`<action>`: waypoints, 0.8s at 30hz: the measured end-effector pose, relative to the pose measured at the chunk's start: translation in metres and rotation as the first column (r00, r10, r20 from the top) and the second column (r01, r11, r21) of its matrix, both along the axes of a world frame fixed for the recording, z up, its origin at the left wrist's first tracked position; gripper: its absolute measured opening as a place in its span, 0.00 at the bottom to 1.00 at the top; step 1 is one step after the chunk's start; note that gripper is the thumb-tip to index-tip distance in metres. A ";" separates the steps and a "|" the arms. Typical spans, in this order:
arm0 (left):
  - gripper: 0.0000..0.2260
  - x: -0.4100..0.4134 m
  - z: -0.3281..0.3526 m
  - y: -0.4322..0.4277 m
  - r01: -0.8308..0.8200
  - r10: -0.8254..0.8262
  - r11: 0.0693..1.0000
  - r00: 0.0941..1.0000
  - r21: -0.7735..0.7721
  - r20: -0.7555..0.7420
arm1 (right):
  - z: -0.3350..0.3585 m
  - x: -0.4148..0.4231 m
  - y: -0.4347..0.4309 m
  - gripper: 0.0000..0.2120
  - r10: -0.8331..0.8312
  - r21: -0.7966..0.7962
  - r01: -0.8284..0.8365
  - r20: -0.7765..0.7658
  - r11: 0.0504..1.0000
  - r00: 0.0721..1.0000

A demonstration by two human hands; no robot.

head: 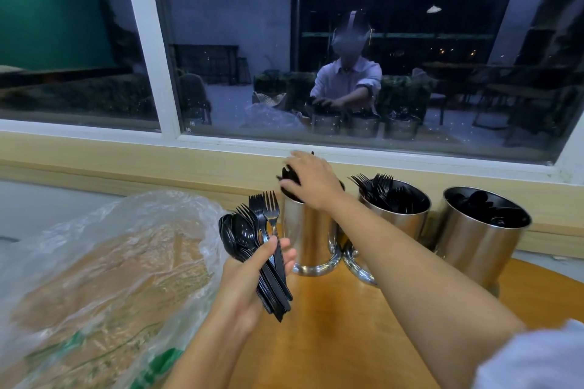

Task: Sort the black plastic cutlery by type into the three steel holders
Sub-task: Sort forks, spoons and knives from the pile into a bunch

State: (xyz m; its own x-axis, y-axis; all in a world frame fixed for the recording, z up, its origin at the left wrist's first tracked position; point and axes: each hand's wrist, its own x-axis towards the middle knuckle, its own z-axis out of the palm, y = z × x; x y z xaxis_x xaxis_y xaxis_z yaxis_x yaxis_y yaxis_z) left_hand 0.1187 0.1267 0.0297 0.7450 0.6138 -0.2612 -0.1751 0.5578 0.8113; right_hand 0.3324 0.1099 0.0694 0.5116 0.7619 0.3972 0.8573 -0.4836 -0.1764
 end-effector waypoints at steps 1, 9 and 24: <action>0.07 0.000 -0.001 0.002 -0.005 0.005 1.000 1.000 -0.003 0.000 | -0.003 0.006 -0.003 0.19 -0.071 0.093 0.076 -0.053 0.993 0.996; 0.07 0.002 -0.006 0.005 -0.003 0.003 0.999 1.000 -0.038 -0.015 | -0.011 -0.016 -0.012 0.22 -0.029 0.052 0.033 -0.076 0.998 0.997; 0.05 -0.020 0.010 -0.048 0.141 -0.141 0.990 0.990 0.011 -0.012 | 0.006 -0.121 -0.109 0.12 0.342 0.481 0.061 -0.702 0.875 0.625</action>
State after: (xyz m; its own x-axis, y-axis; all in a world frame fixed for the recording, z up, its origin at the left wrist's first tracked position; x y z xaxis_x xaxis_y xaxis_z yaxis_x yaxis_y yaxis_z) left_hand 0.0991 0.0792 0.0397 0.8216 0.5057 -0.2629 -0.0864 0.5664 0.8196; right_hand 0.2110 0.0006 0.0753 0.6756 0.7048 0.2163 0.3691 -0.0693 -0.9268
